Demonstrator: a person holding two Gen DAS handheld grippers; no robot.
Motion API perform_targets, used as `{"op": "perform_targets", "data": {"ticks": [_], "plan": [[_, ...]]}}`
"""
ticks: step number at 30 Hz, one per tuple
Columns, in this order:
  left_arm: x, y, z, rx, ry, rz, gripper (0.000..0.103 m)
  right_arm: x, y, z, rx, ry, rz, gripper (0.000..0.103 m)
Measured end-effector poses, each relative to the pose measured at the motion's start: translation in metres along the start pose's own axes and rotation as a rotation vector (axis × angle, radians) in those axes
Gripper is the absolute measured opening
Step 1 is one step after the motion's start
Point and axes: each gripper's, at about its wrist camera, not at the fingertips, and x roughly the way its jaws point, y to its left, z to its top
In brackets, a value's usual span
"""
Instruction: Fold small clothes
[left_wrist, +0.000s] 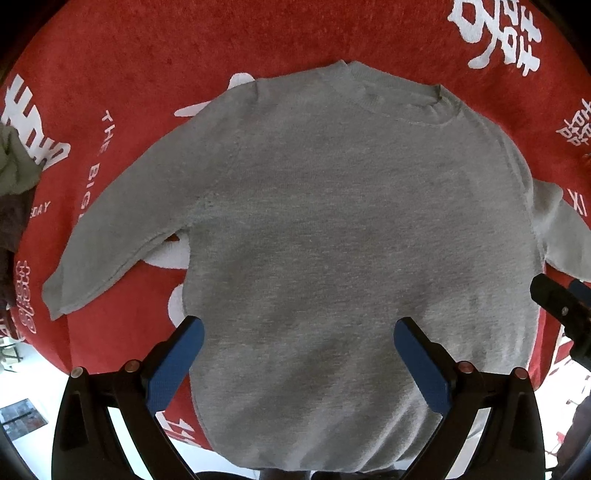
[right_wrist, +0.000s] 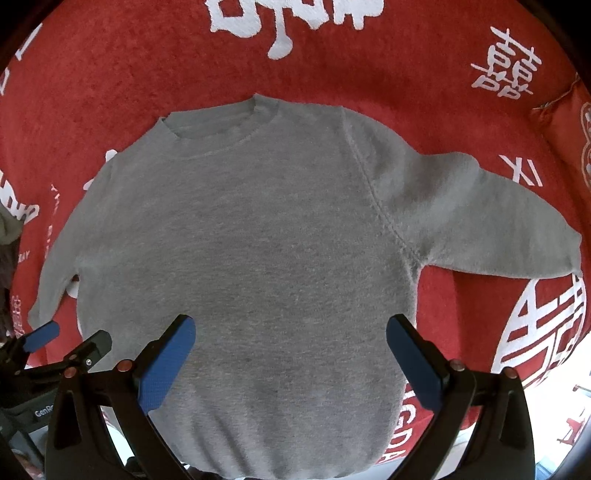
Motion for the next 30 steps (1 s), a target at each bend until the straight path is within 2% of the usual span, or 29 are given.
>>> {"op": "perform_targets", "data": {"ticks": [30], "plan": [[0.0028,0.0099,-0.0003,-0.022,0.017,0.021,0.103,0.0082,0.0023,-0.0030,-0.074,-0.001,-0.052,0.103]]}}
